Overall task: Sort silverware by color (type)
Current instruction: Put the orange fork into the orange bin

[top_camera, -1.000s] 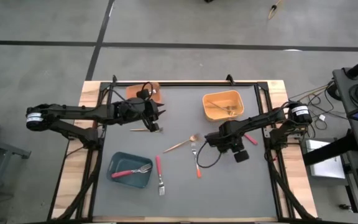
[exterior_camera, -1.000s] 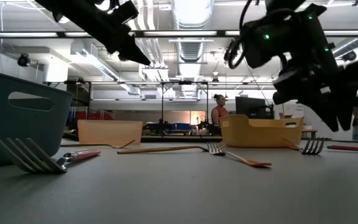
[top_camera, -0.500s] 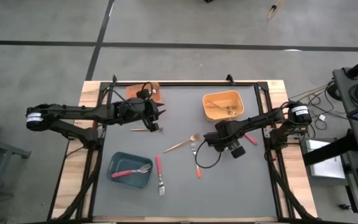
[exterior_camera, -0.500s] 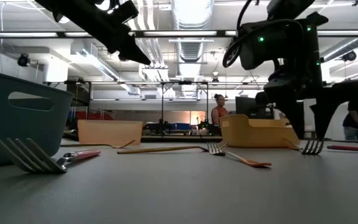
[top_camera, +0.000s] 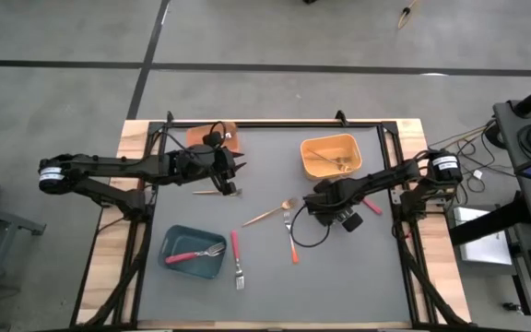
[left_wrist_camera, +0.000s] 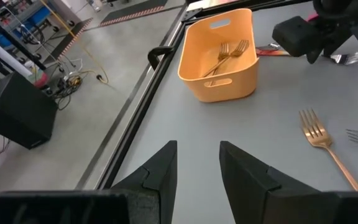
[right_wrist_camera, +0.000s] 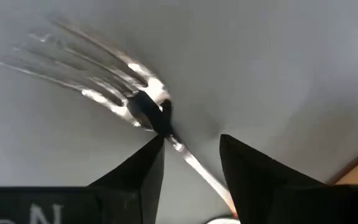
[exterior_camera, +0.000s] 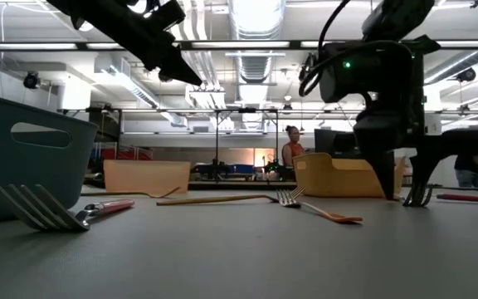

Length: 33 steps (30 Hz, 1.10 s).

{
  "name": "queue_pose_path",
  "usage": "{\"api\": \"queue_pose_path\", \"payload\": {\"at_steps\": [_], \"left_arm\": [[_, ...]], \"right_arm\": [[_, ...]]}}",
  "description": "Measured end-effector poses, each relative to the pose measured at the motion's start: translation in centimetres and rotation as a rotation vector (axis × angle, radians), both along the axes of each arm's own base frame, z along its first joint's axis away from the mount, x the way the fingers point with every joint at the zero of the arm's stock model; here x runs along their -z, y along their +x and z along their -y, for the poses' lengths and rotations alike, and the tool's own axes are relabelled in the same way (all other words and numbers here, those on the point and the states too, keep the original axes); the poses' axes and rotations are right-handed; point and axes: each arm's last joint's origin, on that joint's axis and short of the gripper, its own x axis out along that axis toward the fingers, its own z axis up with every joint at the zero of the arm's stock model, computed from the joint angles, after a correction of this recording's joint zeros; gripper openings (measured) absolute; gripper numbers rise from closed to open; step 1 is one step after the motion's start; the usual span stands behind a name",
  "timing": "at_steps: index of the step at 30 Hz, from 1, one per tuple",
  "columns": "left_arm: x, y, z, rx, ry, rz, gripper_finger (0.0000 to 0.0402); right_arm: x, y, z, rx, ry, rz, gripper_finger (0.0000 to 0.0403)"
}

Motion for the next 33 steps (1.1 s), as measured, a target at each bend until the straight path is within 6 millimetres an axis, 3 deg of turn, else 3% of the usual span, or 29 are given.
{"api": "queue_pose_path", "payload": {"at_steps": [8,15,22,27,33], "left_arm": [[-0.2,0.1,0.0,0.000,0.003,0.018,0.0102],[-0.2,0.1,0.0,0.000,0.003,0.018,0.0102],[-0.2,0.1,0.0,0.000,0.003,0.018,0.0102],[-0.2,0.1,0.0,0.000,0.003,0.023,0.0102],[-0.4,0.2,0.0,0.001,0.007,0.049,0.0102]], "right_arm": [[1.3,0.1,-0.1,0.023,0.017,0.001,0.0095],[1.6,0.7,-0.2,0.128,0.070,0.047,0.0023],[-0.6,2.4,-0.3,0.217,0.102,0.184,0.0013],[-3.6,4.0,-0.4,0.375,0.145,0.343,0.0013],[-5.7,5.7,-0.6,0.476,0.215,0.568,0.0012]]}}
